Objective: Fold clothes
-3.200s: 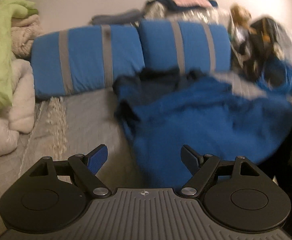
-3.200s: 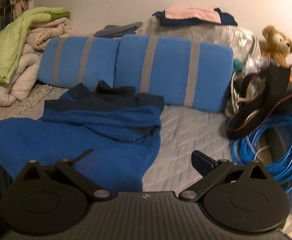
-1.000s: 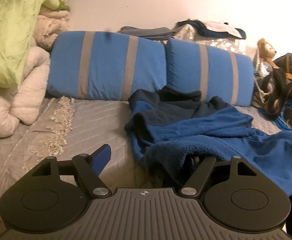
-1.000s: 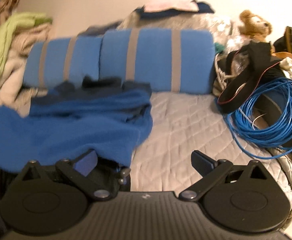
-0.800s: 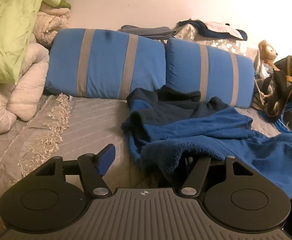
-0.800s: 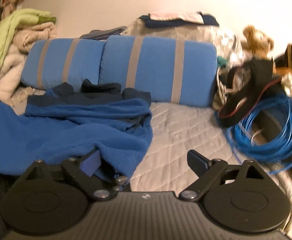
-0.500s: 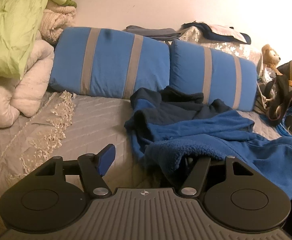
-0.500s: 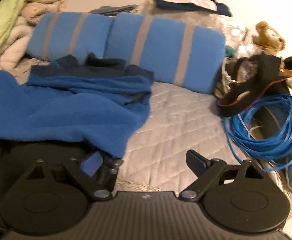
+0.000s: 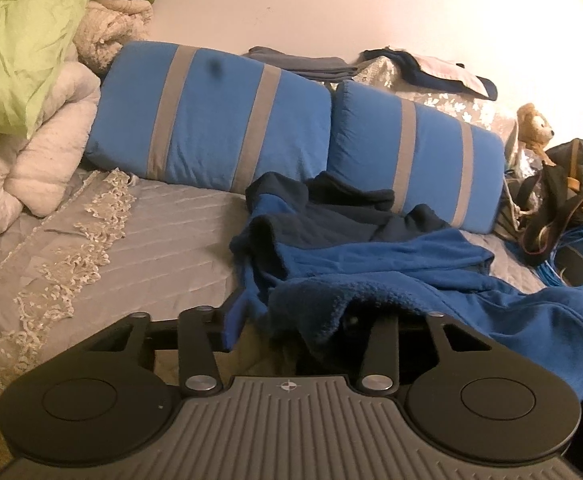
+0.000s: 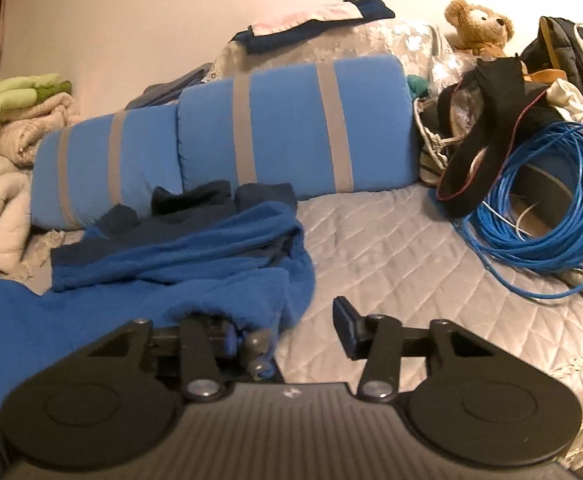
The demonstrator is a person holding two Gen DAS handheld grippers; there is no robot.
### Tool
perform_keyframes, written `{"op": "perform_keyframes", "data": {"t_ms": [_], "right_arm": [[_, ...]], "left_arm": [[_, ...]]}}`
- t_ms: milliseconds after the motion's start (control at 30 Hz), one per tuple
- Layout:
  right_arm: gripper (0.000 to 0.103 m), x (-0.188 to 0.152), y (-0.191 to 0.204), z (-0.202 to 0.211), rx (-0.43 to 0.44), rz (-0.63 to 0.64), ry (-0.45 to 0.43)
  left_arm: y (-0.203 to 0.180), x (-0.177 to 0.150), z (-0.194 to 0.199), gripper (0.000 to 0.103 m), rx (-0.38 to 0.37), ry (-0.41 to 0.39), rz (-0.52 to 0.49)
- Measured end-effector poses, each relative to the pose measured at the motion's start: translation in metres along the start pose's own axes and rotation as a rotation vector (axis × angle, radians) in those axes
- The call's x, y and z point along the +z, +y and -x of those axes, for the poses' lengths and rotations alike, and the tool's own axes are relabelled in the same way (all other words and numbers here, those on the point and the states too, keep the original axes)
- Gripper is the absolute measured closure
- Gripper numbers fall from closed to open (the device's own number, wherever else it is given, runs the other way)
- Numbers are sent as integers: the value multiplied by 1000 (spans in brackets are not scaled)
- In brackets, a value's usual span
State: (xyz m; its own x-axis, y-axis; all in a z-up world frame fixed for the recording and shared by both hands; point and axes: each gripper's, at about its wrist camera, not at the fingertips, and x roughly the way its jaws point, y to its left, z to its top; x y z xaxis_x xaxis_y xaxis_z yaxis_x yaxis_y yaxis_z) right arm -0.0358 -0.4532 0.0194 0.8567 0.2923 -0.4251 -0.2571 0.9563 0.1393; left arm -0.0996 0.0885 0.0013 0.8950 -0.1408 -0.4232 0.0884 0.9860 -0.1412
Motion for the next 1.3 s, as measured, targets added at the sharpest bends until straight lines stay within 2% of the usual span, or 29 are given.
{"op": "perform_keyframes", "data": {"t_ms": [67, 133, 233, 367, 667, 1133, 1300], "right_arm": [[80, 2, 7, 0, -3, 26, 2], [87, 6, 12, 2, -27, 53, 3], [89, 12, 18, 6, -61, 87, 3], [89, 25, 12, 14, -63, 33, -1], [89, 38, 6, 19, -41, -14, 30], [90, 62, 7, 22, -11, -54, 23], [90, 66, 1, 30, -13, -84, 14]], "left_arm": [[-3, 0, -1, 80, -1, 5, -20], [-10, 0, -1, 81, 20, 5, -60], [-18, 2, 2, 82, 52, -13, -118], [-21, 6, 8, 82, 77, -30, -137], [-19, 14, 13, 82, 71, -33, -117], [-20, 27, 23, 83, 59, -89, -102], [-24, 31, 30, 84, 99, -114, -79]]}}
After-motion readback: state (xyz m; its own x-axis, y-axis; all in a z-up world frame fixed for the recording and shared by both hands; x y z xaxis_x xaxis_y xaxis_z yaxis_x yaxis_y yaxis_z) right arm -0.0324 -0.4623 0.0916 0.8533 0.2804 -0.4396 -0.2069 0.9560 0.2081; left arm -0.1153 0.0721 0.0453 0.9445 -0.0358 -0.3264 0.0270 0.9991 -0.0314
